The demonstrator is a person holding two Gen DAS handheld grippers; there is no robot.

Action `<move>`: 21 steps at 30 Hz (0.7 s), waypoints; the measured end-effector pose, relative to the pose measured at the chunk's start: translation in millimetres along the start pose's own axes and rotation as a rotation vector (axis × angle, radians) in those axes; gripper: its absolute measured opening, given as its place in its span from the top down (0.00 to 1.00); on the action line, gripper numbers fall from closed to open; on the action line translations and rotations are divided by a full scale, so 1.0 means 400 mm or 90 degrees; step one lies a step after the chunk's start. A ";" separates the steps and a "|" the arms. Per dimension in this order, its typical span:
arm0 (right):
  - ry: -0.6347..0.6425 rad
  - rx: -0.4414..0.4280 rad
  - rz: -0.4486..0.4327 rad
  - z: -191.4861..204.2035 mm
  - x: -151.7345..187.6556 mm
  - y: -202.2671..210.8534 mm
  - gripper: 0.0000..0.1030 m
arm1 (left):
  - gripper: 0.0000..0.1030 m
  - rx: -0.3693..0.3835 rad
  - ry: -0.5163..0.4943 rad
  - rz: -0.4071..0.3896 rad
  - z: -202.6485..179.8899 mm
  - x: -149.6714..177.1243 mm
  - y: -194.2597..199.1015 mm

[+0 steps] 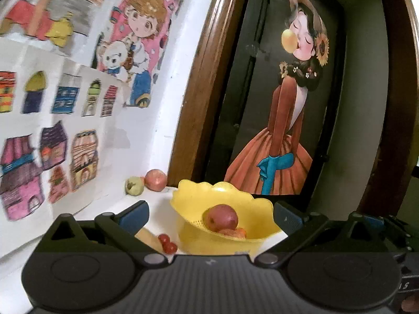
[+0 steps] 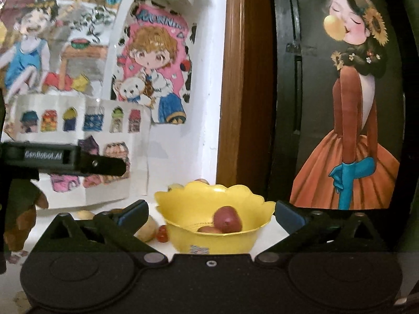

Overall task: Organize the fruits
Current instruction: 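Lift both open tools away from the yellow bowl toward the table fruit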

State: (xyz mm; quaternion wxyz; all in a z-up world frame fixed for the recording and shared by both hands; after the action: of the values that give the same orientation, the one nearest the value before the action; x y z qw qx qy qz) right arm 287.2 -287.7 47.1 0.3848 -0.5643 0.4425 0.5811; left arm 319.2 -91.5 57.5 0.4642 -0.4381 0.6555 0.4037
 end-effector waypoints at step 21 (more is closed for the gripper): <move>-0.026 0.120 0.059 0.172 0.072 0.243 0.01 | 0.00 -0.028 -0.020 0.016 0.042 0.091 0.321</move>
State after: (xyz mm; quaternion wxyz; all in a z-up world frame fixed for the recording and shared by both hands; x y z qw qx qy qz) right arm 171.5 -254.2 24.4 0.4177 -0.4923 0.5128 0.5659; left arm 194.8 -45.9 34.1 0.4598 -0.4335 0.6444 0.4306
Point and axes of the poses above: each gripper's, at about its wrist camera, not at the fingertips, and y roughly against the way its jaws point, z to its left, x to its underside, the point moved 9 cm from there along -y, roughly the way its jaws point, and after that the axes turned 7 degrees about -z, right-handed, at the moved point
